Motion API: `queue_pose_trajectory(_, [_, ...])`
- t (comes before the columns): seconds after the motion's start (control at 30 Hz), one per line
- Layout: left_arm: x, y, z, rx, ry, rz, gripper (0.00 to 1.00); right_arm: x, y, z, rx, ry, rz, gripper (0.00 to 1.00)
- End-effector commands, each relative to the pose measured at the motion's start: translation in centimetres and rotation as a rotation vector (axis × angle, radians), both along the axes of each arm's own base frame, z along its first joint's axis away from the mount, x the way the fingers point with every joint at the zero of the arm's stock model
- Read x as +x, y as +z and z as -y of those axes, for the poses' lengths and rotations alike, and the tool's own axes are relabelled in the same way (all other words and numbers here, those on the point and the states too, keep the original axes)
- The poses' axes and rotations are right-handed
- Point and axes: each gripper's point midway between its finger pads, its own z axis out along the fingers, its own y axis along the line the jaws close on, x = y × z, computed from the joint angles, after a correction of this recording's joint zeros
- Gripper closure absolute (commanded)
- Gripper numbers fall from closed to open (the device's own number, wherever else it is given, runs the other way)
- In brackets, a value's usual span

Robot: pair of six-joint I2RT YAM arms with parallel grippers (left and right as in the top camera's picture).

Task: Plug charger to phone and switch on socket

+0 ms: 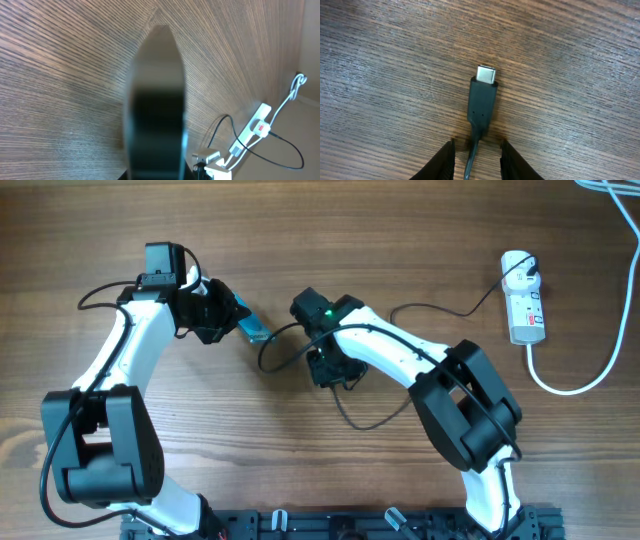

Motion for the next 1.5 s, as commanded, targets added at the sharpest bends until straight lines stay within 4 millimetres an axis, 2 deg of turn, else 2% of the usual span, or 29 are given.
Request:
queue_pose_trajectory(0.0, [0.2, 0.7, 0.5, -0.029, -0.031, 0.027, 0.96, -0.5, -2.7, 0.2, -0.01, -0.016, -0.053, 0.65])
queue_pose_trajectory(0.1, [0.2, 0.8, 0.6, -0.036, -0.034, 0.027, 0.96, 0.7, -2.8, 0.1, 0.017, -0.032, -0.023, 0.64])
queue_pose_trajectory(0.2, [0.1, 0.9, 0.8, -0.046, -0.038, 0.028, 0.96, 0.8, -2.8, 0.0, 0.02, -0.032, -0.019, 0.67])
queue_pose_trajectory(0.47, [0.1, 1.2, 1.2, -0.08, -0.049, 0.032, 0.96, 0.8, -2.7, 0.1, 0.017, -0.03, -0.021, 0.91])
queue_pose_trajectory(0.7, [0.1, 2.8, 1.3, -0.192, -0.095, 0.082, 0.96, 0.6, -2.7, 0.1, 0.018, -0.03, -0.028, 0.96])
queue_pose_trajectory(0.77, [0.2, 3.1, 1.3, -0.214, -0.097, 0.09, 0.96, 0.1, -2.5, -0.9, 0.074, 0.005, -0.061, 0.96])
queue_pose_trajectory(0.83, [0.3, 4.6, 2.0, -0.286, -0.173, 0.173, 0.96, -0.7, -1.3, -2.9, 0.22, 0.061, -0.131, 0.96])
queue_pose_trajectory(0.93, [0.4, 8.0, 3.0, -0.442, -0.295, 0.334, 0.96, -1.5, 3.0, -5.7, 0.523, 0.14, -0.221, 0.96])
queue_pose_trajectory(1.0, [0.5, 8.8, 2.7, -0.47, -0.299, 0.363, 0.96, -1.8, 7.9, -7.1, 0.794, 0.238, -0.243, 0.96])
queue_pose_trajectory(1.07, [0.5, 9.1, 2.3, -0.465, -0.292, 0.374, 0.96, -1.8, 12.2, -7.6, 1.009, 0.315, -0.228, 0.96])
queue_pose_trajectory(1.13, [0.5, 9.8, 2.3, -0.463, -0.307, 0.404, 0.96, -1.3, 15.1, -7.3, 1.126, 0.342, -0.195, 0.96])
queue_pose_trajectory(1.2, [0.2, 12.1, 2.8, -0.49, -0.378, 0.515, 0.96, -0.5, 16.5, -6.7, 1.162, 0.334, -0.163, 0.96])
queue_pose_trajectory(1.3, [0.1, 13.4, 2.8, -0.479, -0.395, 0.565, 0.96, -0.7, 17.1, -6.8, 1.207, 0.347, -0.167, 0.96])
queue_pose_trajectory(1.37, [0.1, 13.7, 2.8, -0.474, -0.4, 0.578, 0.96, -0.9, 18.1, -7.0, 1.269, 0.378, -0.164, 0.96])
queue_pose_trajectory(1.47, [0.1, 13.7, 2.8, -0.473, -0.399, 0.577, 0.96, -0.6, 18.4, -7.2, 1.292, 0.394, -0.144, 0.96])
